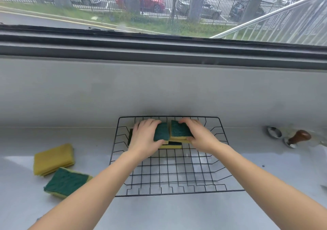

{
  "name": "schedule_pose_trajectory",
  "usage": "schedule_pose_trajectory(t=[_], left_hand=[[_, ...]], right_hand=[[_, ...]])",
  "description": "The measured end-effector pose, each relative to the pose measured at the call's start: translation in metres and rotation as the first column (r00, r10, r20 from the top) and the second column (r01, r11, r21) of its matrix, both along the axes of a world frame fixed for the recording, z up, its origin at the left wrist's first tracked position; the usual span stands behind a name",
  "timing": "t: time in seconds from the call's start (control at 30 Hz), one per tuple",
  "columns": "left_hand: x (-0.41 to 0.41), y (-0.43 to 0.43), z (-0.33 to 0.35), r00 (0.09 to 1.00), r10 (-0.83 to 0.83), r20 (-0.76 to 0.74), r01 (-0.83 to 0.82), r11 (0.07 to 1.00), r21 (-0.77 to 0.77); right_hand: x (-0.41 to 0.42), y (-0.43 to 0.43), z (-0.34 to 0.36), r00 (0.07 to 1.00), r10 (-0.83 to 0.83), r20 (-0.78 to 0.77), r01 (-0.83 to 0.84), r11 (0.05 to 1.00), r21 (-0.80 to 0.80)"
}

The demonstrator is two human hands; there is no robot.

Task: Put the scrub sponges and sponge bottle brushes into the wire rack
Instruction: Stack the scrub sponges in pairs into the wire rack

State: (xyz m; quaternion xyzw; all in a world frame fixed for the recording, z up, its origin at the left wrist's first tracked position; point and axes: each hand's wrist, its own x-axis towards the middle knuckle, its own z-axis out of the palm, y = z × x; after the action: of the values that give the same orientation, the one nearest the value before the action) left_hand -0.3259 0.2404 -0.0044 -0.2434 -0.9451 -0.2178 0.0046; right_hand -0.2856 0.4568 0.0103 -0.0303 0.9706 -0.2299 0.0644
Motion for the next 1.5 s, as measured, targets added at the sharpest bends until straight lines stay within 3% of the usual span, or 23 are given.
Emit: schedule_pose_trajectory(t=[0.43, 0.97, 1.2, 1.37, 1.5], left_hand=[[0.004, 0.050, -0.011, 0.999, -0.038, 0.039, 0.041, 0.996, -0.084], [-0.002, 0.062, -0.014, 0.995, -0.052, 0.088, 0.055, 0.998, -0.026], [0.000, 0.078, -0.007, 0.997, -0.073, 0.035, 0.072, 0.997, 0.029], [0.002, 0.087, -0.008, 0.996, -0.076, 0.050, 0.074, 0.997, 0.030], [0.004, 0.093, -0.008, 0.995, -0.079, 0.054, 0.078, 0.997, 0.028]], right_hand=[[0.019, 0.056, -0.002, 0.998, -0.019, 0.052, 0.011, 0.987, 0.162], [0.001, 0.049, -0.038, 0.997, 0.051, 0.053, -0.061, 0.976, 0.210], [0.006, 0.057, -0.044, 0.995, 0.100, 0.022, -0.099, 0.891, 0.444], [0.005, 0.060, -0.043, 0.995, 0.097, -0.018, -0.077, 0.879, 0.471], [0.007, 0.063, -0.038, 0.994, 0.090, 0.056, -0.105, 0.910, 0.401]])
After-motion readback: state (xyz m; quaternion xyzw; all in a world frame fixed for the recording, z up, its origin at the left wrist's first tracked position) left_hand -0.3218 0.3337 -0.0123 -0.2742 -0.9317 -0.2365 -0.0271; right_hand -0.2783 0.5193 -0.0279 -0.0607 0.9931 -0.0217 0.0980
